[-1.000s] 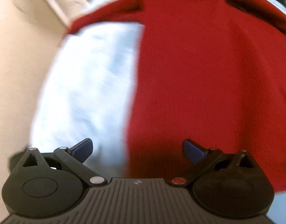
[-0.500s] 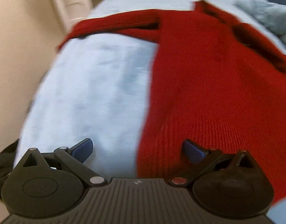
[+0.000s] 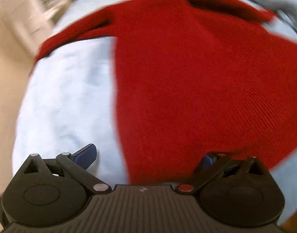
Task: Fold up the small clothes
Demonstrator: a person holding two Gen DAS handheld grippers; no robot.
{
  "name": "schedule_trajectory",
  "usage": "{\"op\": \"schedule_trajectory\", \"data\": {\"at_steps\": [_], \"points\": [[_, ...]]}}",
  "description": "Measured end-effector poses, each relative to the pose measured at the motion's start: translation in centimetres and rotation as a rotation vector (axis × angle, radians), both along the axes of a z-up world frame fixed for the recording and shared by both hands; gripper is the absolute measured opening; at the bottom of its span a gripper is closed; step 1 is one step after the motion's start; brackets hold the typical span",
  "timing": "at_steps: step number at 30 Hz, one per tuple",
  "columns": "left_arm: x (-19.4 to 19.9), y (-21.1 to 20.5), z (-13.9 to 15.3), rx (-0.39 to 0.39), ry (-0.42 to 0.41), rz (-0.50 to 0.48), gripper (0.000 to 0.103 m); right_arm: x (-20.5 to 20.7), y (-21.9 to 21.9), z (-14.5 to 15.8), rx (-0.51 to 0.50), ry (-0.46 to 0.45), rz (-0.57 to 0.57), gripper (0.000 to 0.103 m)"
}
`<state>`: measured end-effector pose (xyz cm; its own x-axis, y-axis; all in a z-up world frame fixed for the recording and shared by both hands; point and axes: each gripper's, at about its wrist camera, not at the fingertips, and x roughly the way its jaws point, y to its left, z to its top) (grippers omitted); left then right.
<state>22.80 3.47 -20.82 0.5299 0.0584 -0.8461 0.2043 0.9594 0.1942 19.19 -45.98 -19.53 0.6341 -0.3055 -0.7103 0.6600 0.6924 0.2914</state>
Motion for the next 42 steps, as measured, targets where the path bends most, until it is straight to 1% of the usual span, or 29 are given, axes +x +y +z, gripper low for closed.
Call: {"op": "schedule_trajectory", "data": {"at_steps": [1, 2, 4, 6, 7, 9, 11, 12, 13, 14, 15, 16, 17, 18, 20, 21, 24, 26, 27, 28, 29, 30, 32, 33, 34, 36, 39, 41, 42], "points": [[0.5, 0.9, 0.4, 0.01, -0.027, 0.058, 0.103, 0.0, -0.1, -0.1, 0.006, -0.001, -0.002, 0.1], [1.0, 1.9, 0.7, -0.002, -0.032, 0.107, 0.103, 0.0, -0.1, -0.1, 0.006, -0.001, -0.002, 0.1], [2.0, 4.1, 0.7, -0.094, 0.007, 0.192, 0.103, 0.1, -0.1, -0.2, 0.015, 0.003, 0.001, 0.1], [2.5, 5.1, 0.4, -0.147, 0.036, 0.245, 0.103, 0.0, 0.0, -0.3, 0.028, 0.003, 0.001, 0.1], [2.8, 4.8, 0.1, -0.147, 0.043, 0.251, 0.103, 0.1, 0.0, -0.5, 0.036, 0.009, 0.001, 0.1], [2.7, 3.2, -0.7, -0.106, 0.054, 0.223, 0.101, 0.1, 0.1, -1.2, 0.078, 0.026, -0.005, 0.099], [1.9, 1.1, -0.9, -0.079, 0.034, 0.151, 0.08, 0.0, 0.2, -2.0, 0.138, 0.043, 0.01, 0.091], [1.7, 0.5, -0.7, -0.086, 0.023, 0.105, 0.051, -0.1, 0.3, -2.3, 0.174, 0.051, 0.03, 0.073], [1.5, 0.0, -0.4, -0.096, 0.025, 0.075, 0.025, -0.2, 0.5, -2.5, 0.209, 0.057, 0.06, 0.051], [1.3, -0.8, 0.0, -0.081, 0.019, 0.062, 0.025, -0.3, 0.9, -2.4, 0.227, 0.065, 0.101, 0.041], [1.2, -1.1, 0.4, -0.062, 0.004, 0.056, 0.022, -0.4, 1.4, -2.1, 0.234, 0.073, 0.152, 0.017], [0.9, -1.2, 1.0, -0.06, -0.009, 0.051, 0.02, -0.6, 1.9, -1.7, 0.248, 0.064, 0.187, 0.007], [0.7, -0.9, 1.9, -0.071, -0.026, 0.059, 0.019, -1.0, 2.5, -1.1, 0.25, 0.046, 0.21, 0.007], [0.3, -0.4, 2.7, -0.083, -0.039, 0.073, 0.016, -1.4, 3.1, -0.2, 0.207, 0.036, 0.224, 0.007], [-0.5, 1.3, 5.0, -0.114, -0.077, 0.096, 0.014, -2.3, 4.2, 2.6, 0.08, -0.006, 0.28, 0.006], [-1.0, 1.9, 6.2, -0.114, -0.101, 0.096, 0.014, -2.8, 4.4, 4.1, 0.044, -0.029, 0.304, 0.006], [-3.2, 3.1, 9.3, -0.075, -0.156, 0.07, 0.013, -4.1, 5.3, 8.9, -0.073, -0.035, 0.393, 0.006], [-4.5, 4.0, 10.0, -0.068, -0.156, 0.058, 0.013, -5.3, 6.5, 11.4, -0.223, -0.011, 0.476, 0.006], [-5.3, 4.2, 9.5, -0.056, -0.141, 0.047, 0.014, -6.0, 7.3, 11.9, -0.313, 0.018, 0.523, 0.006], [-5.8, 4.1, 8.7, -0.037, -0.118, 0.033, 0.014, -6.5, 8.3, 11.7, -0.402, 0.068, 0.575, 0.006], [-6.1, 3.8, 7.0, -0.011, -0.068, 0.011, 0.014, -6.9, 8.7, 11.0, -0.441, 0.125, 0.613, 0.006], [-6.8, 3.6, 6.0, 0.006, -0.031, 0.003, 0.014, -7.0, 9.1, 9.3, -0.455, 0.208, 0.656, 0.006], [-7.2, 2.8, 2.7, 0.048, 0.05, -0.012, 0.014, -6.7, 9.2, 5.7, -0.401, 0.364, 0.715, 0.006], [-7.4, 2.5, 1.7, 0.068, 0.064, -0.017, 0.014, -6.6, 9.2, 3.8, -0.359, 0.428, 0.735, 0.006], [-7.9, 2.0, 1.4, 0.093, 0.048, -0.029, 0.014, -6.5, 9.5, 2.0, -0.336, 0.508, 0.759, 0.006], [-8.5, 1.4, 1.5, 0.126, 0.021, -0.061, 0.013, -6.5, 9.8, 2.4, -0.363, 0.493, 0.755, 0.006], [-8.8, 1.9, 2.9, 0.088, 0.007, -0.054, 0.012, -6.9, 10.4, 3.3, -0.402, 0.477, 0.778, 0.005], [-9.8, 2.8, 4.9, 0.039, -0.018, -0.058, 0.011, -7.7, 10.3, 4.1, -0.404, 0.459, 0.788, 0.005], [-10.2, 2.8, 5.5, 0.033, -0.03, -0.068, 0.011, -8.0, 10.4, 4.8, -0.409, 0.441, 0.79, 0.005]]}}
